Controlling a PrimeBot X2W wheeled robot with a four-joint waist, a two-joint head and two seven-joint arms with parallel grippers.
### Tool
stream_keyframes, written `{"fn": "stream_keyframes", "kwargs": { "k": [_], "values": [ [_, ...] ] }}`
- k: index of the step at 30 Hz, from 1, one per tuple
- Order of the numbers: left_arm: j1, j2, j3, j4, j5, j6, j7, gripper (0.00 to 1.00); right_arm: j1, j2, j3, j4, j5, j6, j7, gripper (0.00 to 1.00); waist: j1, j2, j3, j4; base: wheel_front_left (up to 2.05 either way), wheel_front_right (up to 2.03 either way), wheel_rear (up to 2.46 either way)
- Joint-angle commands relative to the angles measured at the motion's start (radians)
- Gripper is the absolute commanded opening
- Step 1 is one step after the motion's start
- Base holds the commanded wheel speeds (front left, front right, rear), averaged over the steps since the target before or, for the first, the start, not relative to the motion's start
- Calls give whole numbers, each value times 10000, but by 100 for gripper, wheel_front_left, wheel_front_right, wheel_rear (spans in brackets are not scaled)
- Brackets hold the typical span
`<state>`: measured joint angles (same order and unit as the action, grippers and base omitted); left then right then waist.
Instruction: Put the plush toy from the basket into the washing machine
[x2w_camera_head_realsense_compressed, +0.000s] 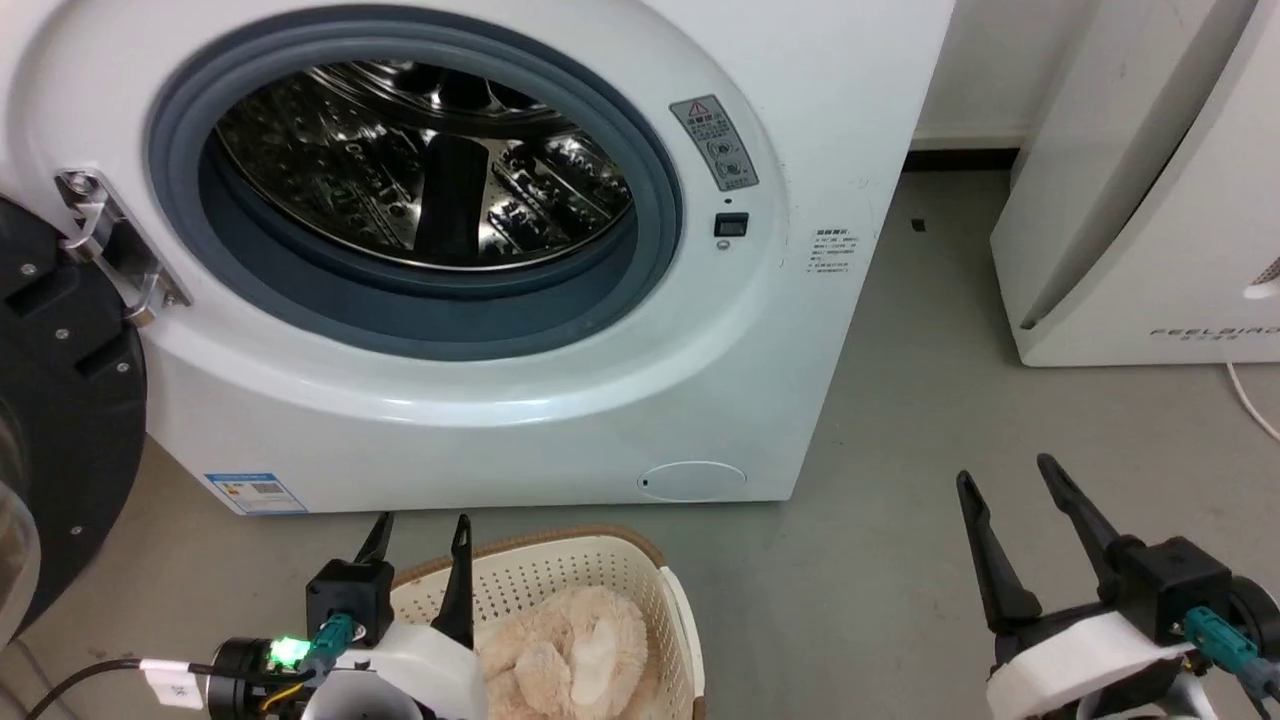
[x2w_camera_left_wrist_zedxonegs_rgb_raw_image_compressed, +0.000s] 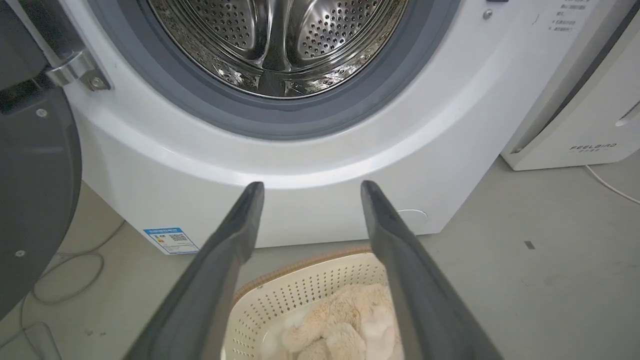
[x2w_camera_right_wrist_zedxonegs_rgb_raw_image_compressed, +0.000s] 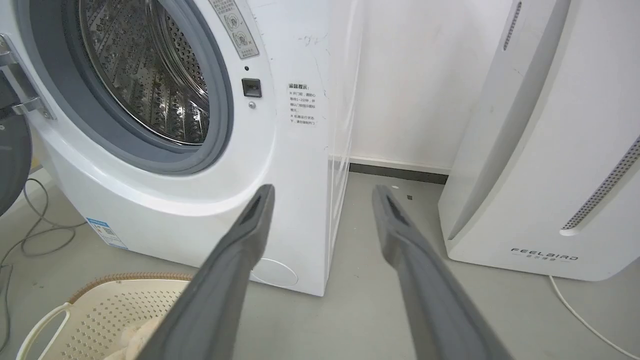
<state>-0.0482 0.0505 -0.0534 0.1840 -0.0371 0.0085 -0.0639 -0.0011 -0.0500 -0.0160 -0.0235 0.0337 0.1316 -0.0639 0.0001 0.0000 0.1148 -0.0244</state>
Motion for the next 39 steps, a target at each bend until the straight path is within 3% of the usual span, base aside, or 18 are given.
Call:
{"fn": "stream_keyframes", "kwargs": {
  "k": [1,21,39],
  "values": [
    [-213,28,-44,163,-49,-19,-97,100,-184,-1,-16,-87,36,-3,-97,100,-1,0,97,-34,0,0,0],
    [-1632,247,-403,2964,-349,-299,-489,100,-538,-1,54,-343,166,-4,-515,100,-1,0,1425,-498,0,0,0],
    [-3087,656,-879,5580,-620,-512,-182,100,-935,-1,129,-608,359,-5,-891,100,-1,0,2833,-955,0,0,0]
  ]
}}
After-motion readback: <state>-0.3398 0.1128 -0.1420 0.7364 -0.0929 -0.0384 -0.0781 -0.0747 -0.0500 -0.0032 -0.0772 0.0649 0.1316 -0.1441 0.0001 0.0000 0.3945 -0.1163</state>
